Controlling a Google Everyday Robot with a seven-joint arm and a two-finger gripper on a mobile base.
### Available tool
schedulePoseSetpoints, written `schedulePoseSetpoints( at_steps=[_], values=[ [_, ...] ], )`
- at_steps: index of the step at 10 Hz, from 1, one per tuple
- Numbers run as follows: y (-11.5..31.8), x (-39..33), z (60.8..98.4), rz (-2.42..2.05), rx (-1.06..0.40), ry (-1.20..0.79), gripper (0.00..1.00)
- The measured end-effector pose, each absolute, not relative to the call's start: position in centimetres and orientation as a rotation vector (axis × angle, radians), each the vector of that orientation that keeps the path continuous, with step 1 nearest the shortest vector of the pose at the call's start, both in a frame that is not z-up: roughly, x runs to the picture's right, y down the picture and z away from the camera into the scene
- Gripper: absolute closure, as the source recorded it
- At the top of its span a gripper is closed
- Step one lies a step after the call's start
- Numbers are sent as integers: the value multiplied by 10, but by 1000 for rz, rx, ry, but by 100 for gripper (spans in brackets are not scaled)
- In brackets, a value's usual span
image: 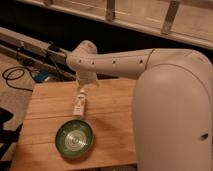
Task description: Place the bottle in the ceramic bowl
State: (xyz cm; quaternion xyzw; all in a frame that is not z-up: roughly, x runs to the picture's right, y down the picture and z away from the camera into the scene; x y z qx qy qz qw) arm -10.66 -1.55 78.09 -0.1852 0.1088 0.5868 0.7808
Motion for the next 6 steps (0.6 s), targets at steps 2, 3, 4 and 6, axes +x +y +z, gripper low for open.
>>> schedulePoseSetpoints(
  at_steps=[2,3,4,6],
  values=[
    [-23,-114,796,1264,-406,234,35],
    [-22,-113,809,1270,-417,237,35],
    [-15,-116,819,1270,-431,246,35],
    [-3,-120,836,1284,-459,253,35]
  ],
)
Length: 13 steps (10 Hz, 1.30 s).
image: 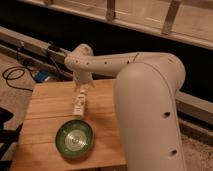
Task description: Place the bottle in the ceramic bowl
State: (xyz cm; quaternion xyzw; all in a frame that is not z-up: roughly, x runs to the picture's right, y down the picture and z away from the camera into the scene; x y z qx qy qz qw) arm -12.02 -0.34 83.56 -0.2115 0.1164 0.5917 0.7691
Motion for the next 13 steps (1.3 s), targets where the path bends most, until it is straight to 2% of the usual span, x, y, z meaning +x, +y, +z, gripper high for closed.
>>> schedulePoseSetpoints(
  at_steps=[4,10,13],
  values=[
    [30,-131,858,1312,-534,325,35],
    [33,-132,863,1300,-551,325,35],
    [53,-139,892,1282,-617,351,35]
  ],
)
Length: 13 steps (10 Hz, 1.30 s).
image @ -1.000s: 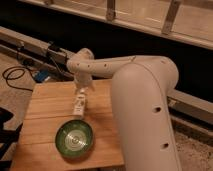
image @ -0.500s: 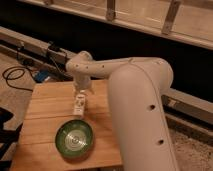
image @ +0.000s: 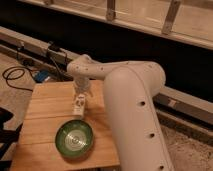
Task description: Place the bottle in the ceramic bowl
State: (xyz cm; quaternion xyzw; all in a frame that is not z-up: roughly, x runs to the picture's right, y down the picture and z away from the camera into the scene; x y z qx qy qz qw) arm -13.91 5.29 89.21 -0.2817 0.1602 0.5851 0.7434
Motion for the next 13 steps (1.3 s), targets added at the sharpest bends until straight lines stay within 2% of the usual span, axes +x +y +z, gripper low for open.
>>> schedulePoseSetpoints(
  at_steps=[5,6,9,11,12,13],
  values=[
    [77,-148,929,1252,-724,401,35],
    [82,-154,934,1235,-738,409,39],
    [89,-165,935,1196,-746,406,68],
    [87,-165,931,1189,-736,394,91],
    [86,-165,930,1191,-732,388,98],
    [83,-163,928,1198,-727,383,100]
  ],
)
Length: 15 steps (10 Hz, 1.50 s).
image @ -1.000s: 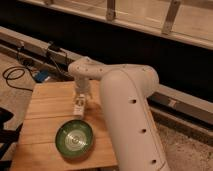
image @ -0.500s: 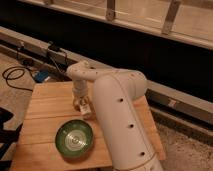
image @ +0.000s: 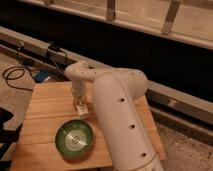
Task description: Place the bottle in the ceramic bowl
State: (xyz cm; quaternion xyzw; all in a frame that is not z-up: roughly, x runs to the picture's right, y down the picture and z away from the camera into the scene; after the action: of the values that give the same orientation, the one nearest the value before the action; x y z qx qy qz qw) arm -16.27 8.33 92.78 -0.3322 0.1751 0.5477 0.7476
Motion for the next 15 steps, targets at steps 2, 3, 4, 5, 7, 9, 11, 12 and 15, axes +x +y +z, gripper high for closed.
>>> schedulePoseSetpoints(
  at_steps=[2,3,4,5,7,9,11,12,15],
  values=[
    [69,-152,920,1227,-696,358,100],
    [57,-144,910,1241,-668,342,100],
    [43,-136,896,1251,-635,327,100],
    [29,-129,877,1262,-601,311,100],
    [22,-101,848,1293,-547,304,100],
    [33,-82,827,1322,-527,305,100],
    [59,-90,806,1324,-537,315,100],
    [68,-96,799,1322,-544,317,100],
    [102,-121,775,1295,-588,325,100]
  ],
)
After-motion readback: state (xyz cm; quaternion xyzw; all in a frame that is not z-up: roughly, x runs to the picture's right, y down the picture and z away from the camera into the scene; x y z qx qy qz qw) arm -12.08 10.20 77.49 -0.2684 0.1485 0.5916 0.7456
